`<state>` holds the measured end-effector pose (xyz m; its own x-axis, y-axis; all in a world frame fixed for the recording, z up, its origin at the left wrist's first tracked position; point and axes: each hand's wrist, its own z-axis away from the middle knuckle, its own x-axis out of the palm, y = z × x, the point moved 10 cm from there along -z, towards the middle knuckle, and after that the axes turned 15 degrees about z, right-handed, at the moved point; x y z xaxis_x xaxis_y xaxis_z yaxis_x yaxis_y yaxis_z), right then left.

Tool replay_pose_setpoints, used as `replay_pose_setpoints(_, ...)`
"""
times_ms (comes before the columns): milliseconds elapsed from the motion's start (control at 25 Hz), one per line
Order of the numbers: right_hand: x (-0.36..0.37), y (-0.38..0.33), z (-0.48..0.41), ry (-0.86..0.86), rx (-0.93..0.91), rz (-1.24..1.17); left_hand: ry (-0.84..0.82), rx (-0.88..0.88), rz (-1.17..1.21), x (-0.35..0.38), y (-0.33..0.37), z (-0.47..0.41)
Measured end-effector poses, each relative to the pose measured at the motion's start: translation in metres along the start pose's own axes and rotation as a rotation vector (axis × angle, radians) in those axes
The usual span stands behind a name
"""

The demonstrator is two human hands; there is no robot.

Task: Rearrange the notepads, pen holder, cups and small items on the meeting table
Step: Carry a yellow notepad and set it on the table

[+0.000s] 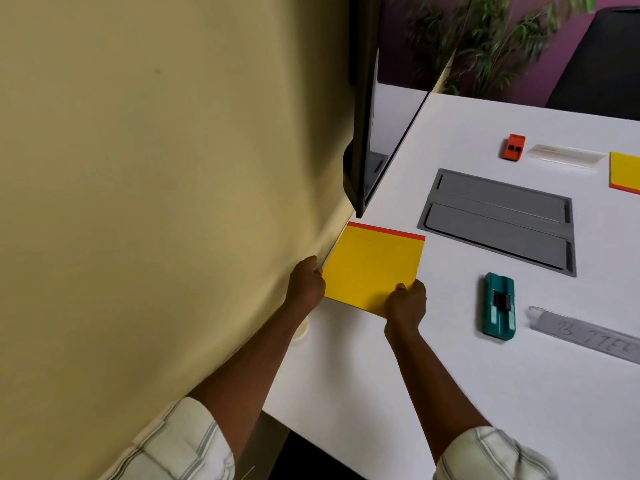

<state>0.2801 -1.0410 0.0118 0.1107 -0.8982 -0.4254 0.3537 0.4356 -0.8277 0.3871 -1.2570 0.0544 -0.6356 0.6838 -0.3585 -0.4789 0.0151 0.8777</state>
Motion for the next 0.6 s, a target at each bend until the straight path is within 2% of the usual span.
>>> replay_pose_setpoints(320,0.048,0.023,-0.038,0.031,0.065,0.058,-0.076,0.07,-0.054,0.0,0.002,-0.043)
replay_pose_setpoints(600,0.082,0.039,-0.056,-0.006,0.058,0.167,-0.063,0.106,-0.076,0.007,-0.005,-0.064)
